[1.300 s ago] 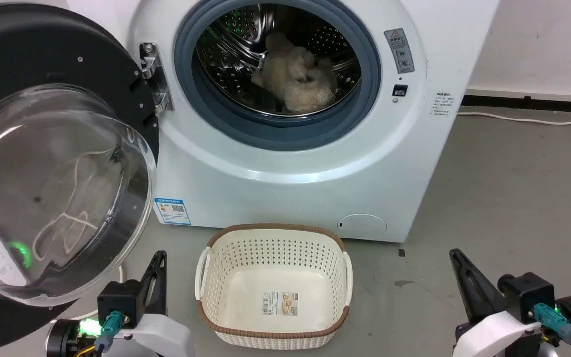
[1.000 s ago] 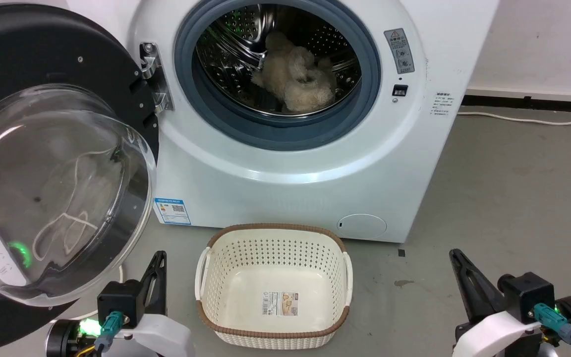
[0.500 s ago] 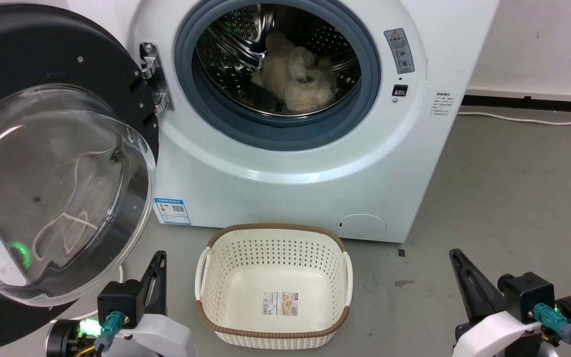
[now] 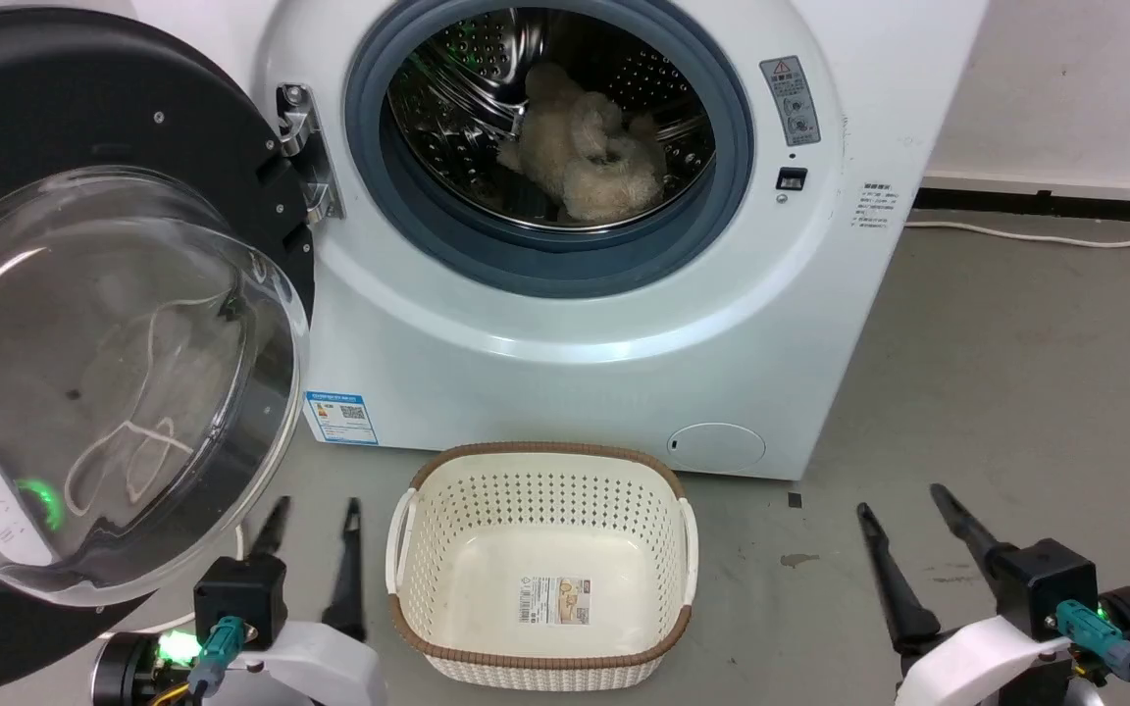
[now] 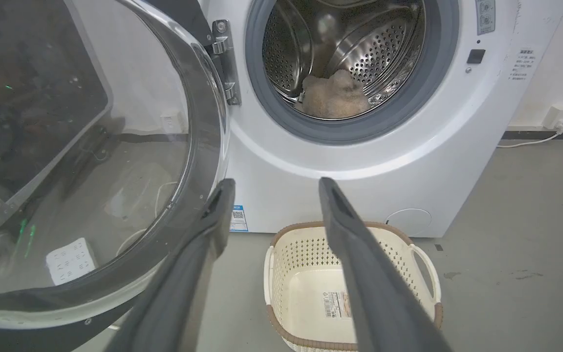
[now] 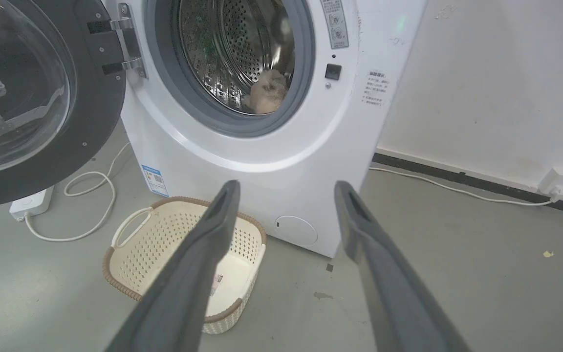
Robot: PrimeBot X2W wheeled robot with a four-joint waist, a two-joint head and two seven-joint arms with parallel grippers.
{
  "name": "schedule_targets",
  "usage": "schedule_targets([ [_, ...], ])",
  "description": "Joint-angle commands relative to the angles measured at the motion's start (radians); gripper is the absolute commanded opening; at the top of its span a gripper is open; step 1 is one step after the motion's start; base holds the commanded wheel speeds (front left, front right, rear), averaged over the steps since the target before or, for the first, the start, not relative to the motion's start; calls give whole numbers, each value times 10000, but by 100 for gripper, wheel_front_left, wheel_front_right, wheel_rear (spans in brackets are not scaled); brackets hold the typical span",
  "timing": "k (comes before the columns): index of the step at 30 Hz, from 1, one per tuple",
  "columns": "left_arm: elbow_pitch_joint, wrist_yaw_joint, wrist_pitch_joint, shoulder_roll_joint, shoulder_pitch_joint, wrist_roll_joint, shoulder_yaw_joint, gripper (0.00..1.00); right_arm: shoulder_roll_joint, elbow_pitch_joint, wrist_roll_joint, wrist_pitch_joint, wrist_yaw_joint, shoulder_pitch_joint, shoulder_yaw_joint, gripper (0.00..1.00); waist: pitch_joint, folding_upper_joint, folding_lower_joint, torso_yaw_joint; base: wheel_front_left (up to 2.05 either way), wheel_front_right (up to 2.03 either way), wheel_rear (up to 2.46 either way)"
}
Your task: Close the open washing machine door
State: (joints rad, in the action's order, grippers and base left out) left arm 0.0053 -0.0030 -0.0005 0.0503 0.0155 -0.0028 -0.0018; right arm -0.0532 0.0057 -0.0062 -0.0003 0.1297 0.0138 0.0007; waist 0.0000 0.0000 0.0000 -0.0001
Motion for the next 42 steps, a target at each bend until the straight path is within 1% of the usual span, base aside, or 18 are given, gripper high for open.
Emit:
schedule_targets([
  [1, 9, 7, -49, 0, -10, 4, -22, 100, -1, 4, 76, -45, 0, 10, -19, 100, 1, 0, 0, 1, 0, 0, 0],
  [7, 24, 40, -216, 3, -31, 3, -126, 100, -8, 54, 204, -212, 1, 55, -88, 100, -12, 0, 0, 110, 0, 0, 0],
  [14, 51, 50, -362, 18, -8, -5, -239, 100, -4, 115, 201, -363, 1, 108, -87, 100, -71, 0, 0, 416, 0, 0, 0],
  [15, 79, 54, -467, 55, 40, -17, -303, 100, 1, 188, 206, -468, 2, 139, -15, 100, -144, 0, 0, 728, 0, 0, 0],
  [18, 79, 61, -529, 84, 72, -23, -332, 100, 4, 219, 225, -531, 2, 153, 31, 100, -180, 0, 0, 930, 0, 0, 0],
  [26, -100, 213, -696, 120, 191, -42, -310, 100, -8, 354, 291, -698, 3, -15, 374, 100, -137, 0, 0, 1311, 0, 0, 0],
  [27, -179, 275, -759, 126, 264, -50, -303, 100, -40, 419, 324, -761, 3, -99, 535, 100, -128, 0, 0, 1444, 0, 0, 0],
  [42, -431, 468, -1052, 148, 496, -82, -323, 100, -149, 737, 520, -1054, 4, -386, 1167, 100, -103, 0, 0, 2048, 0, 0, 0],
])
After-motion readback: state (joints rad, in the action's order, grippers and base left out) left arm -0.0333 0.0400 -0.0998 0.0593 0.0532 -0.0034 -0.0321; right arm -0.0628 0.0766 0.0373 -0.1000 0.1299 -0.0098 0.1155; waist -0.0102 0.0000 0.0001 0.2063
